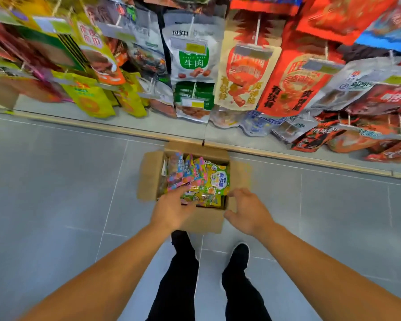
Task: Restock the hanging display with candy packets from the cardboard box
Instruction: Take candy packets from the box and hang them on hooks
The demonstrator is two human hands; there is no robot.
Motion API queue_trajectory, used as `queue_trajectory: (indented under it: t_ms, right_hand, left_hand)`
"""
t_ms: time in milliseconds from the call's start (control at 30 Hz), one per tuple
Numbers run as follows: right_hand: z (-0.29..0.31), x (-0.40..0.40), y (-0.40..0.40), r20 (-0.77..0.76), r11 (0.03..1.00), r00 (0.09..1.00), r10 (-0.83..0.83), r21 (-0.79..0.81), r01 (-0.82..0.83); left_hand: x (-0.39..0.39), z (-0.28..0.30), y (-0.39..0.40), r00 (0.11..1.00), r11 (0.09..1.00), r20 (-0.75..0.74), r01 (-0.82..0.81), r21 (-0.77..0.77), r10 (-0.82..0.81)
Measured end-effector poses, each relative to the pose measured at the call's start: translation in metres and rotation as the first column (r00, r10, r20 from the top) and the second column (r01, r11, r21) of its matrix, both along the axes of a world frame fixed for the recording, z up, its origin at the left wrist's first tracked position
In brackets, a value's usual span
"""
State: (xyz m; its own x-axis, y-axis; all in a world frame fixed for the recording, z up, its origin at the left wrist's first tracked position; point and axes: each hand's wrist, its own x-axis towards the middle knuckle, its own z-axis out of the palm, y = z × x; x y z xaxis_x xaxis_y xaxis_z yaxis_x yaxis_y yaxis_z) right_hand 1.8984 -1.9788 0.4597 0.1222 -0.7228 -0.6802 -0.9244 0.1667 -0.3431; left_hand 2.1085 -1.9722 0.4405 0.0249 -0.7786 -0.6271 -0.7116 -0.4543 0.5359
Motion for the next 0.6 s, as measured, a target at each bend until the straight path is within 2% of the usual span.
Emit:
queue_trajectory:
  t_ms: [233,433,600]
  right_hand:
    - [-0.083,0.048,-0.042,0.025,0.989,0.999,-0.033,0.142,0.029]
    - [-0.171,0.078,-0.077,0.065,0.975,0.997,-0.043,0.222,0.027]
    - [-0.255,0.099,-0.112,0.124,0.962,0.989,-0.080,0.268,0.044]
  left_hand:
    - [0.046,-0.070,-0.023,0.988,0.987,-0.013,-0.150,0.059,0.151]
    - [0.070,-0.152,-0.039,0.958,0.954,0.005,-0.285,0.090,0.286]
    - [0.073,-0.231,-0.053,0.952,0.945,-0.021,-0.299,0.135,0.304]
